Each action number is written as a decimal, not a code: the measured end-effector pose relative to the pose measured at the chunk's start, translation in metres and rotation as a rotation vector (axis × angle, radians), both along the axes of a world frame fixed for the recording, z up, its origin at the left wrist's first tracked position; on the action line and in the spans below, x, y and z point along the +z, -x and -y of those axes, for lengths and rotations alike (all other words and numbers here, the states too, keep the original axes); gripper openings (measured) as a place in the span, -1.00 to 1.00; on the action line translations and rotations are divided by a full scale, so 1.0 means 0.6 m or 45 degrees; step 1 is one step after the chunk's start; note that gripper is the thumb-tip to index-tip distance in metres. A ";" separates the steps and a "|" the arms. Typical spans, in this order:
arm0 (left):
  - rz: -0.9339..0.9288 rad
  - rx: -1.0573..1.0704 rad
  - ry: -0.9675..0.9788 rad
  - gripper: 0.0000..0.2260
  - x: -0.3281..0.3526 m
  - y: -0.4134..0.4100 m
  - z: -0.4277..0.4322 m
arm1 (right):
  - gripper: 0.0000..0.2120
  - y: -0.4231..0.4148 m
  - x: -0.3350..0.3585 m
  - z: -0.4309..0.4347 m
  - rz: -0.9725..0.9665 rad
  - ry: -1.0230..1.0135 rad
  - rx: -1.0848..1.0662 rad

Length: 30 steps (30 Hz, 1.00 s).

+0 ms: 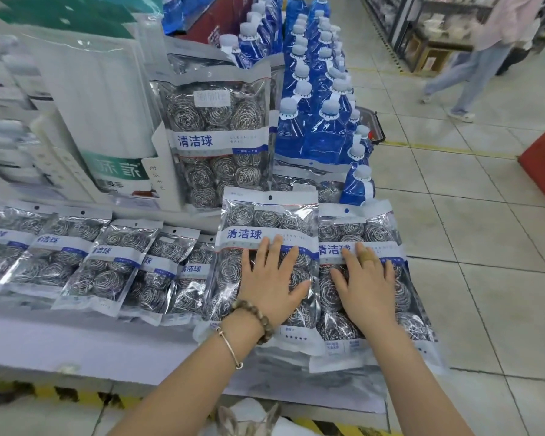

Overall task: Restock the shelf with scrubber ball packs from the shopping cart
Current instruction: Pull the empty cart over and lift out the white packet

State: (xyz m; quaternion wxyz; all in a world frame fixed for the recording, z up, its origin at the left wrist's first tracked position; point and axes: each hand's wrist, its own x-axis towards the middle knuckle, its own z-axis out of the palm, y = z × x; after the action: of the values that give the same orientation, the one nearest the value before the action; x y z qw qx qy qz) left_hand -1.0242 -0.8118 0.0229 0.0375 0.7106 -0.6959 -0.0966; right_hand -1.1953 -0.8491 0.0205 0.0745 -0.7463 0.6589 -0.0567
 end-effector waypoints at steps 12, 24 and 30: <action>-0.485 0.550 0.227 -0.67 0.054 -0.080 -0.108 | -0.54 -0.139 0.046 -0.023 0.426 -0.071 0.527; -0.534 1.320 0.450 -0.76 0.039 -0.301 -0.394 | -0.57 -0.438 0.050 -0.182 0.349 -0.178 1.225; -0.486 1.619 0.396 -0.74 0.028 -0.427 -0.579 | -0.60 -0.631 0.022 -0.340 0.347 -0.309 1.464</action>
State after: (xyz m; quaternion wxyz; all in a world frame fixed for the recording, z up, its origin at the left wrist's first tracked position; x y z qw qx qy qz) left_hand -0.7678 -0.4646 0.0399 0.3108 0.9383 -0.1302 -0.0782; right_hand -0.8168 -0.6452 0.0338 0.2615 -0.9552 0.1360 -0.0269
